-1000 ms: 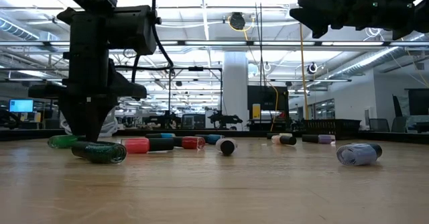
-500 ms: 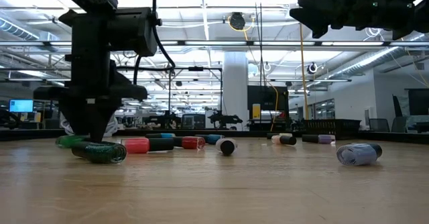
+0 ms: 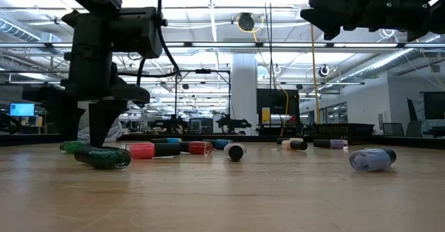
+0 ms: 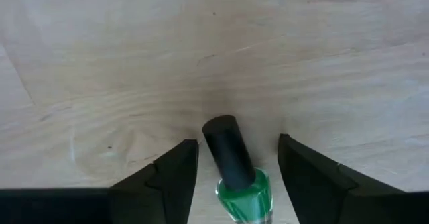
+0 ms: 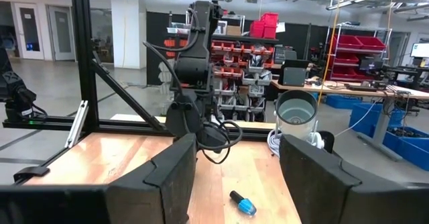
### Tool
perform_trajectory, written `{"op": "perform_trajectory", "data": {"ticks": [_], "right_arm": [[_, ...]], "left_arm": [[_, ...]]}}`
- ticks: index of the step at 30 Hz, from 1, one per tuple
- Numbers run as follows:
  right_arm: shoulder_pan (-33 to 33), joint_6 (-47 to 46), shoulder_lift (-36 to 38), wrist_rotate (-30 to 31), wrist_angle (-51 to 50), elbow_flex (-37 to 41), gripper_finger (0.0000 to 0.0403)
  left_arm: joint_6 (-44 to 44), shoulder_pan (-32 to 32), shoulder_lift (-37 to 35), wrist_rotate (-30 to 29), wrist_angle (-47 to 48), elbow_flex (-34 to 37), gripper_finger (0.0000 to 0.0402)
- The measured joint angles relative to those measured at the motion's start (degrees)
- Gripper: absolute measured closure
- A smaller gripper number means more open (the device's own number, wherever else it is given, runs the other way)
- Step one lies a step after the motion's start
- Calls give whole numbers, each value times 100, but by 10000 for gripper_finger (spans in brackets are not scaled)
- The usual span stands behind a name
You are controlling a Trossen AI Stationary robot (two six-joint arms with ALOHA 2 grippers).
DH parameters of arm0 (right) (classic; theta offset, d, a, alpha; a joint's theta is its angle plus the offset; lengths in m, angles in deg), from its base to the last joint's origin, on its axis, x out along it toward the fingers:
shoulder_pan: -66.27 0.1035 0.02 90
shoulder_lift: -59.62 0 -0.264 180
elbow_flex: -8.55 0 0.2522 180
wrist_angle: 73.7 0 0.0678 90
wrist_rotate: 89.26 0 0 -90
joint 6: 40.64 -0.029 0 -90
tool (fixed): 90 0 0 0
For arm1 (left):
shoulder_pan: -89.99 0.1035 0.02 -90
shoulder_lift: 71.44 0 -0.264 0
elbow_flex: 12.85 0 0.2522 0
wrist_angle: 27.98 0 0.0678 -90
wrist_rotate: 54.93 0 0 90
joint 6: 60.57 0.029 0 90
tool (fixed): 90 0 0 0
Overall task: Pick & Place Nail Polish
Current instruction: Put the green nail polish into the black bin
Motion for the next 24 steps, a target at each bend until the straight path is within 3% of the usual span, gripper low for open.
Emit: {"op": "perform_trajectory", "data": {"ticks": [18,24], "right_arm": [[-1,-1,-1,0,-11,0,202],[1,-6,-1,0,-11,0,202]], "left_arm": [[-42,27,-2,-349,5,-2,288],[329,186,-2,-470,-134,0,324]]}}
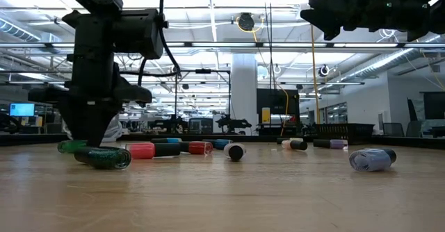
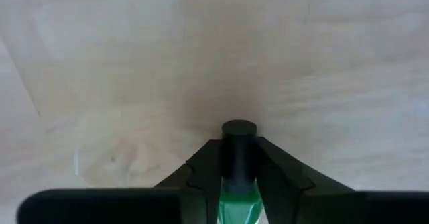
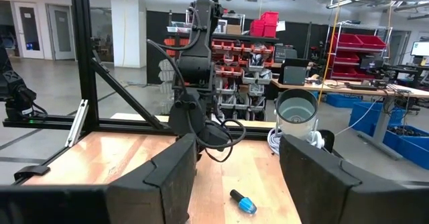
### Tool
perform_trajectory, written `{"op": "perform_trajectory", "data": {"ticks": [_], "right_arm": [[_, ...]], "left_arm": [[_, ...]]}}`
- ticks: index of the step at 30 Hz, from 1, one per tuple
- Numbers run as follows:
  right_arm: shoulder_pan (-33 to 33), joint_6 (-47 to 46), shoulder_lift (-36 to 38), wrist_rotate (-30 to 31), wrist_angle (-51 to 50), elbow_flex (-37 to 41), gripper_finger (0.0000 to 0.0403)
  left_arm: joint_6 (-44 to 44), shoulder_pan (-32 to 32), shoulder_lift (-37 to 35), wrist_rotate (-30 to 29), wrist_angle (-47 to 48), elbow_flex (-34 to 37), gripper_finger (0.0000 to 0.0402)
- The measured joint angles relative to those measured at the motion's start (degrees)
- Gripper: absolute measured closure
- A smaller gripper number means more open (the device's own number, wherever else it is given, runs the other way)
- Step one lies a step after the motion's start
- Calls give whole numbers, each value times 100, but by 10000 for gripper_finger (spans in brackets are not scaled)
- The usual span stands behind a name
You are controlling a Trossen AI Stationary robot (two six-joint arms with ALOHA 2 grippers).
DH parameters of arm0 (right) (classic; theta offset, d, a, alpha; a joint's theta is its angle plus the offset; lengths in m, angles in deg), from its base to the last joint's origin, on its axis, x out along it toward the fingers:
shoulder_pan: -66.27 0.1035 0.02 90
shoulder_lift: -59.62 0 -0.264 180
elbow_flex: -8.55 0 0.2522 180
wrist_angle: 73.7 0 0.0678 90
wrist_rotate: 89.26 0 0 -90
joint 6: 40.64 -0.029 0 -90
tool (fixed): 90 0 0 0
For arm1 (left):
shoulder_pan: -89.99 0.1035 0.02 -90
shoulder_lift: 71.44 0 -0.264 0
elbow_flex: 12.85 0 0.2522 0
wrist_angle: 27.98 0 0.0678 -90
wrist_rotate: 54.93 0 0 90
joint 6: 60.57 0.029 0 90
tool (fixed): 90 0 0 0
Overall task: Pick & Place Nail Polish
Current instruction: Put the green nail polish into the black bin
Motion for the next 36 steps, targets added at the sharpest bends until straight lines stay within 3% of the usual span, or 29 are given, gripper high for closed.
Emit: {"op": "perform_trajectory", "data": {"ticks": [5,12,17,21,24,28,36], "right_arm": [[0,-122,1,0,0,0,202],[-2,-4,0,13,-115,0,202],[-2,5,-30,31,-390,0,202],[-1,-51,-209,371,-380,0,202],[-4,-137,-507,612,-303,0,202],[-2,-233,-1126,645,199,-4,202],[17,-600,-2938,634,2565,-12,202]], "left_arm": [[443,72,-4,-246,-85,-2,361],[1900,165,-140,-1068,-703,-268,363],[3879,160,-653,-2053,-1971,-745,363],[5791,163,-1011,-2320,-3595,-796,363],[7227,160,-1157,-2157,-4774,-807,363],[8643,182,-1138,-1233,-5918,-807,363],[9135,603,-982,-113,-6553,-809,363]]}}
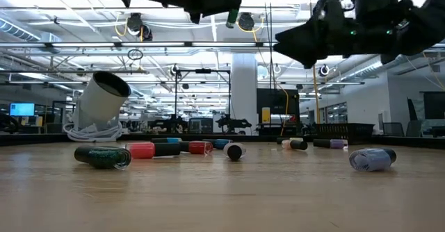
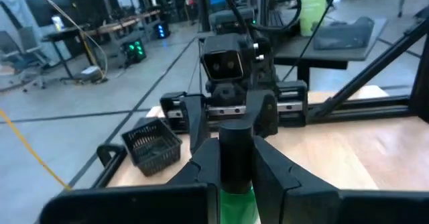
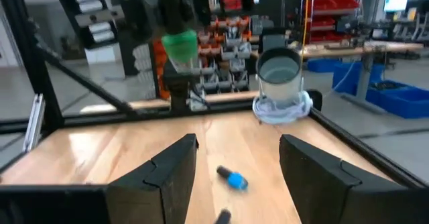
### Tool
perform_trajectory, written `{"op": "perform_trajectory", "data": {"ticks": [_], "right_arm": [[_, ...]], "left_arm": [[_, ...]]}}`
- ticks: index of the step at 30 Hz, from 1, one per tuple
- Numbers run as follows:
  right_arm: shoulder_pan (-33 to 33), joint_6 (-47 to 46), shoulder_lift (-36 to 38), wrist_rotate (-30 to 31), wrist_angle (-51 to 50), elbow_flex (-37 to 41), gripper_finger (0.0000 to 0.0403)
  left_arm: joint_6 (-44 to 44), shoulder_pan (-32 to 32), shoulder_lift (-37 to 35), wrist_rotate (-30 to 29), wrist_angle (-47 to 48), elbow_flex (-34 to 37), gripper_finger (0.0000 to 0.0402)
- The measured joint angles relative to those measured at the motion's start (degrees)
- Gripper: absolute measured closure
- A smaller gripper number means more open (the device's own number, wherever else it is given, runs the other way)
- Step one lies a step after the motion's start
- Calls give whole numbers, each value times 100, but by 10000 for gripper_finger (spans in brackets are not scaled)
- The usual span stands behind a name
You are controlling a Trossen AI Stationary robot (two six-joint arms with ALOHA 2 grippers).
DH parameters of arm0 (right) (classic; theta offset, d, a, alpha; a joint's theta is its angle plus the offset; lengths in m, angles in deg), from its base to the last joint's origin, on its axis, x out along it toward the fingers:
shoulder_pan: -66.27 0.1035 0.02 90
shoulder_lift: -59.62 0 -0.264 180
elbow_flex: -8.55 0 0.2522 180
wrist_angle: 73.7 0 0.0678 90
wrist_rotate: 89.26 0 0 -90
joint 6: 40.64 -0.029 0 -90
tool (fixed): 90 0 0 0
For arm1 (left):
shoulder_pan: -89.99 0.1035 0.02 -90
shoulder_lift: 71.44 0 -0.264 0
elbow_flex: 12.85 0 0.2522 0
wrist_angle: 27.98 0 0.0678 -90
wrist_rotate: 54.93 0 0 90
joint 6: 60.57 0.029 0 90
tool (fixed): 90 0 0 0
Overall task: Pick & Place Nail Polish
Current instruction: Put the green nail polish into the black bin
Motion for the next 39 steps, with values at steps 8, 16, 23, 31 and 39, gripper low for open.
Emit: {"op": "perform_trajectory", "data": {"ticks": [8,16,23,31,39], "right_arm": [[297,155,-1193,-41,298,-906,141],[332,222,-1508,-28,285,-1441,90],[392,375,-1507,-45,265,-1496,135],[436,478,-1508,-54,128,-1498,214],[433,479,-1504,-501,180,-1494,294]], "left_arm": [[-218,385,430,868,-537,-4,363],[-296,427,635,969,-696,-11,363],[-364,428,650,1244,-845,-9,363],[-576,434,645,1408,-950,-9,363],[-640,406,645,1432,-890,-9,363]]}}
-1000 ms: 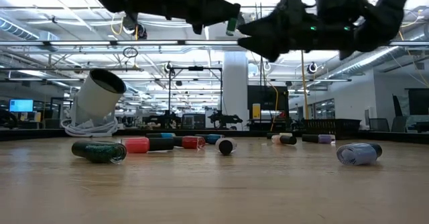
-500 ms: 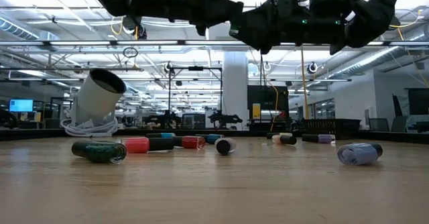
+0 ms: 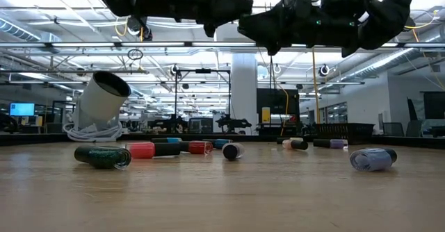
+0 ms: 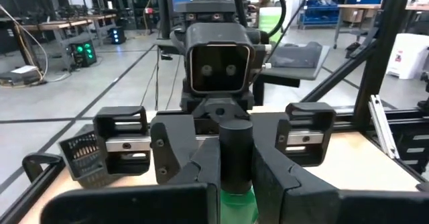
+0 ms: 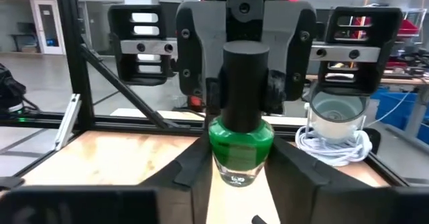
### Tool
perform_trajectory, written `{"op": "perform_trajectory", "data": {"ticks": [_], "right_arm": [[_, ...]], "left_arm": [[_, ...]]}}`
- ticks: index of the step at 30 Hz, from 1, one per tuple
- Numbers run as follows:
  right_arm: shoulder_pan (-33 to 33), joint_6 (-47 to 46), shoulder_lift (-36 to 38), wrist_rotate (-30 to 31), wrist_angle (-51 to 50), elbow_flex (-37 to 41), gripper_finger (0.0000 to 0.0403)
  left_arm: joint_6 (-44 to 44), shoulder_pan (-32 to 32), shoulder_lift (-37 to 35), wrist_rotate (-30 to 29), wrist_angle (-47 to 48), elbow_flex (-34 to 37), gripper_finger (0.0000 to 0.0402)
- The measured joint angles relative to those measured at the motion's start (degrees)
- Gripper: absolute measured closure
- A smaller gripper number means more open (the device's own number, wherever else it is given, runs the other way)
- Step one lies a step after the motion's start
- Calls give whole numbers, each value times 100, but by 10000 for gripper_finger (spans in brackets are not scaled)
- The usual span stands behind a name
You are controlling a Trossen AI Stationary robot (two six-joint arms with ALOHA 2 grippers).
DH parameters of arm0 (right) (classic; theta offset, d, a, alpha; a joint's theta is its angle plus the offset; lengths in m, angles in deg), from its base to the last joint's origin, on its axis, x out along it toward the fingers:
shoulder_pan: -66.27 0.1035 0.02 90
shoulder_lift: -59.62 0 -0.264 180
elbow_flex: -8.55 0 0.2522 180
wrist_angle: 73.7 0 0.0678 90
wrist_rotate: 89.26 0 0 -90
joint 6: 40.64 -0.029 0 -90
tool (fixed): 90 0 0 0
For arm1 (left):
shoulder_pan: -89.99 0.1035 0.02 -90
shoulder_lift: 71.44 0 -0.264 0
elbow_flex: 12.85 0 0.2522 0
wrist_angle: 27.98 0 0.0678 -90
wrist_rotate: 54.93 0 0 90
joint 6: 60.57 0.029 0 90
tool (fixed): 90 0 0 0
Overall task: Pick & Place Nail Polish
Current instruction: Put the green nail polish into the black bin
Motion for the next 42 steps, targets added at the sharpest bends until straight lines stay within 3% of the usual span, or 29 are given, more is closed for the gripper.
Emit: {"op": "perform_trajectory", "data": {"ticks": [9,13,19,28,35,42], "right_arm": [[0,-20,0,9,-22,4,309],[-2,-22,0,28,4,4,309],[-4,-215,2,238,-114,3,309],[-176,-306,251,893,-1514,4,309],[-500,-111,1314,2006,-3583,4,309],[-1188,-59,2499,3803,-5766,4,309]], "left_arm": [[-77,-7,-9,-84,85,0,353],[-110,-52,-9,-358,84,0,301],[67,-259,-54,-1557,75,0,218],[513,-348,-493,-2602,436,-2,124],[-40,-275,-822,-4202,2090,-11,109],[-936,-17,-757,-4387,3609,-7,108]]}}
